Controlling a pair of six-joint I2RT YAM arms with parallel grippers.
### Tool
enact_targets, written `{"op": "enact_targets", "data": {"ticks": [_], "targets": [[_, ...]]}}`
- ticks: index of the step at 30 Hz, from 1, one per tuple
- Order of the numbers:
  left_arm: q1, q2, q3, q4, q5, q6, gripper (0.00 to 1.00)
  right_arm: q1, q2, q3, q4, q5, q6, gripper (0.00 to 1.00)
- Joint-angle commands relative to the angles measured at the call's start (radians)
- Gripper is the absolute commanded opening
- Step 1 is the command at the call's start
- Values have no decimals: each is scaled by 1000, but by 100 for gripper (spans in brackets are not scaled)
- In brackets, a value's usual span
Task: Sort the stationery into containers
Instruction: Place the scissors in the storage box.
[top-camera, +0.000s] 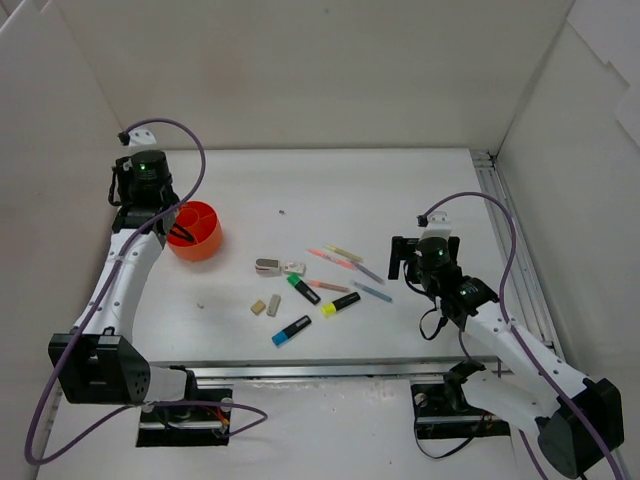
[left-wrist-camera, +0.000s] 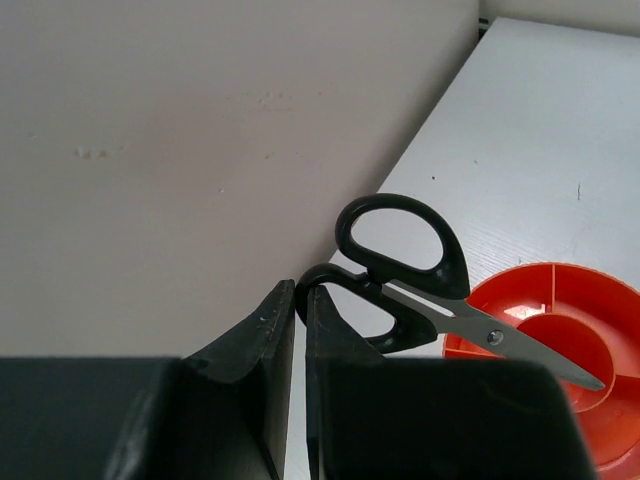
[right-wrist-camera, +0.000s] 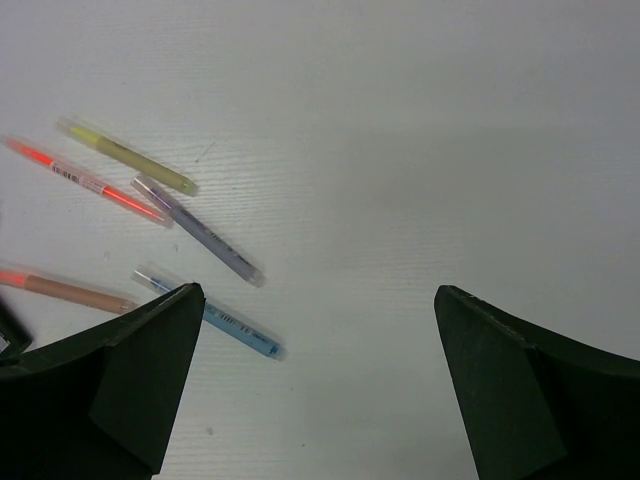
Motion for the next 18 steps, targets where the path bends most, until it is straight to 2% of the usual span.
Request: {"op": "enact_targets", "data": {"ticks": [1, 13, 18], "targets": [[-13, 40, 37, 77, -10, 73, 0, 2, -2, 25, 33, 41, -3, 98], [-52, 187, 46, 106, -108, 90, 0, 3, -2, 23, 28, 56, -3, 98], [-93, 268, 77, 114, -209, 117, 0, 3, -12, 19, 28, 57, -3, 98]]}}
